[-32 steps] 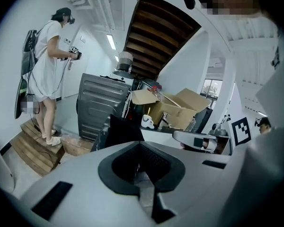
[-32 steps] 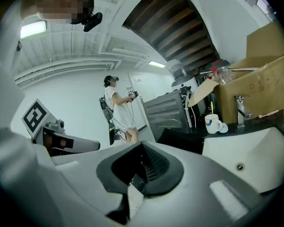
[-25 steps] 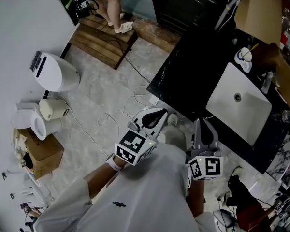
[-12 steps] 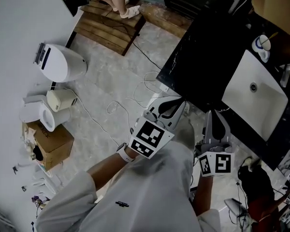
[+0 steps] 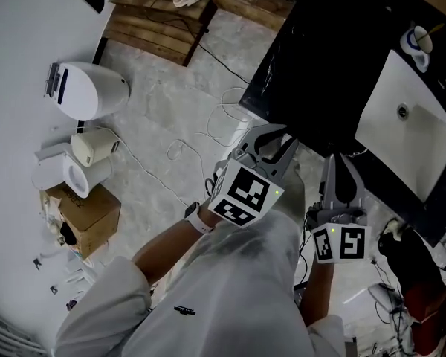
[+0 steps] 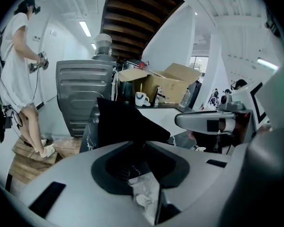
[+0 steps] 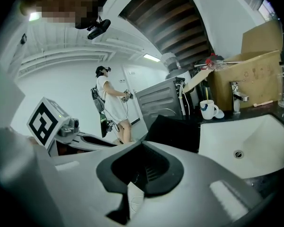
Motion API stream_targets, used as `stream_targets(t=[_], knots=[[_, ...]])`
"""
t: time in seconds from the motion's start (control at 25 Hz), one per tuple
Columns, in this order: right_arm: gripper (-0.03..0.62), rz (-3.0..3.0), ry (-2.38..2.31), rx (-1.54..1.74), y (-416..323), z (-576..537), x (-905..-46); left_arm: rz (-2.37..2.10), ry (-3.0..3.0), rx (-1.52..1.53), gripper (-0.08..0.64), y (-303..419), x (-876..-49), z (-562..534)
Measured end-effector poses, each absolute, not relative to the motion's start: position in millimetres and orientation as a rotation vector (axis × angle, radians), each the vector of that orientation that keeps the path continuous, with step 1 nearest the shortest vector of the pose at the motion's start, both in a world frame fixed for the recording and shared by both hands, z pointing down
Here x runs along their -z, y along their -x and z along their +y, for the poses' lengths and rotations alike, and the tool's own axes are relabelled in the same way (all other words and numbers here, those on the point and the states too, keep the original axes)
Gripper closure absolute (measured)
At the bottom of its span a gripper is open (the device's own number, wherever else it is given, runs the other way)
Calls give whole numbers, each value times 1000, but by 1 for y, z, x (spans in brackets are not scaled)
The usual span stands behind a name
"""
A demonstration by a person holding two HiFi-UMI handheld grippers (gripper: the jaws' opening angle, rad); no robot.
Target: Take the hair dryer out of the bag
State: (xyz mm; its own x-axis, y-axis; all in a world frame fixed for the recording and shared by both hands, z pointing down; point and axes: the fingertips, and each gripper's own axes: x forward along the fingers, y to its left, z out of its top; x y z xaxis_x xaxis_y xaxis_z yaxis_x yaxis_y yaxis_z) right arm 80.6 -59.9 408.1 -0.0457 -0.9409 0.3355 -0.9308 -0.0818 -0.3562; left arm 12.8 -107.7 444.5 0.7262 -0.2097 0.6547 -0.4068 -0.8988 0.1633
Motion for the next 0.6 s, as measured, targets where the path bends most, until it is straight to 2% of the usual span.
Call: stream_targets(t=[0.08, 0.4, 0.6], knots=[[580, 2106, 2160, 794, -79, -61, -412, -475, -2655, -948, 447, -15, -450, -111], [580, 2055, 2193, 829, -79, -63, -431, -431, -2762, -1028, 390, -23, -468, -125], [580, 2026, 2207, 837, -80, -64, -440, -388, -2854, -1118, 380, -30, -484, -132]])
